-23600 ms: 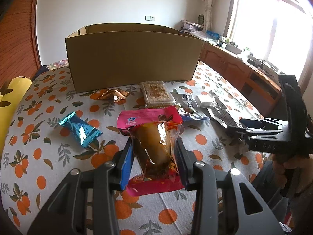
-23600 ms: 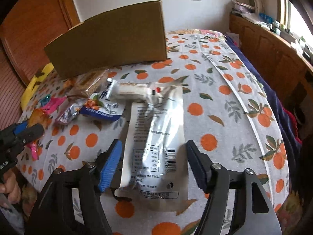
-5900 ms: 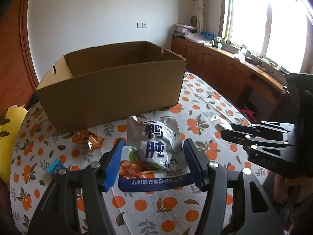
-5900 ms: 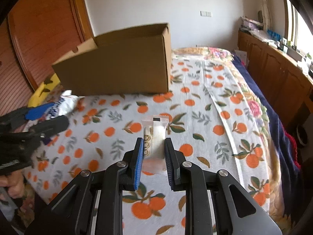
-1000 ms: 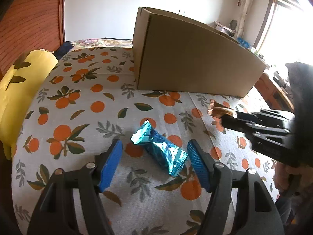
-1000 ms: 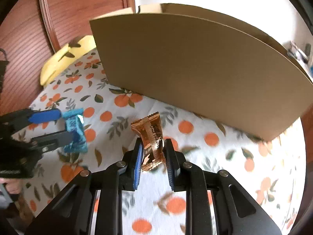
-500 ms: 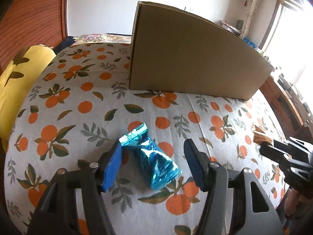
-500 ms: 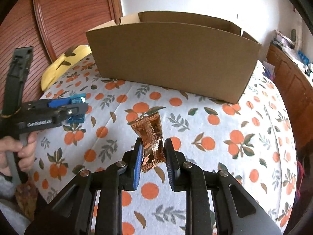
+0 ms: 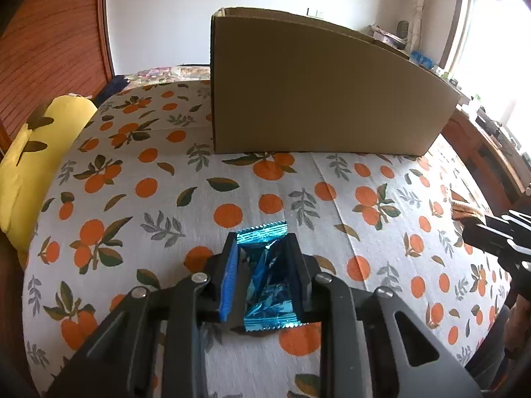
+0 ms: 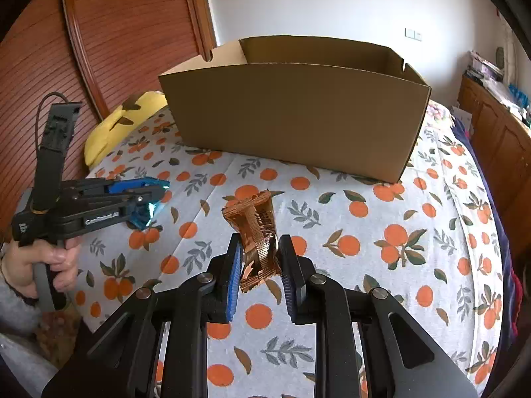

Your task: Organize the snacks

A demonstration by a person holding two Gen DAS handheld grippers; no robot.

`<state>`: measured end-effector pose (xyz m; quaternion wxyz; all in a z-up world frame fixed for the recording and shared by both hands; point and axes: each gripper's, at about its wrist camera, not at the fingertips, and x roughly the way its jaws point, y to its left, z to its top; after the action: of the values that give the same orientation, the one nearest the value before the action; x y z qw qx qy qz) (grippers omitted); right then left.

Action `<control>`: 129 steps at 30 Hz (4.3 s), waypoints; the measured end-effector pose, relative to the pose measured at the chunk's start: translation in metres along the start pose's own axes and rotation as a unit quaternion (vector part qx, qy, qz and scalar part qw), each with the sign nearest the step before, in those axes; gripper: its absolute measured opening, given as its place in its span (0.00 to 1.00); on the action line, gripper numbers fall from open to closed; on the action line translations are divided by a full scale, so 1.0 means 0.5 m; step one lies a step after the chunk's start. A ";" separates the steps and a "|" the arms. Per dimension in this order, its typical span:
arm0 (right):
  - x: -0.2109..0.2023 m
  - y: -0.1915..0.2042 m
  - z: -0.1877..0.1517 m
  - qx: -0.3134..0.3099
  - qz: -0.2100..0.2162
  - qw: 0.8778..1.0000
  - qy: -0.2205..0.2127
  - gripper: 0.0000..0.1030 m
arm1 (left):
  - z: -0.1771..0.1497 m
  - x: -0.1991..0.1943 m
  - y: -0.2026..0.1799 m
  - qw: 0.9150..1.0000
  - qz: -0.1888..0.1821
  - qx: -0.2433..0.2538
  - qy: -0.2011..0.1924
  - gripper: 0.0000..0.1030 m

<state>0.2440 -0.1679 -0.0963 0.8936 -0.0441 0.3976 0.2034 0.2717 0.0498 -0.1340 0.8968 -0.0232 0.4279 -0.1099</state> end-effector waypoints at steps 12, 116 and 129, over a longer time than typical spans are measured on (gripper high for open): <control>-0.034 -0.009 -0.011 0.009 -0.006 1.000 -0.014 0.20 | 0.000 -0.044 -0.032 1.000 -0.023 0.009 -0.015 0.23; 0.089 -0.119 0.293 -0.026 -0.009 0.996 -0.085 0.37 | 0.340 0.032 -0.093 0.994 -0.008 0.044 -0.102 0.38; -0.037 -0.063 0.259 -0.020 -0.015 0.993 -0.113 0.37 | 0.280 -0.110 -0.105 0.991 0.013 0.055 -0.125 0.40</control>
<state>0.3353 -0.1716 0.0027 0.9347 -0.0446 0.2897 0.2012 0.3370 0.0030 0.0034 0.9445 0.0185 0.3060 -0.1182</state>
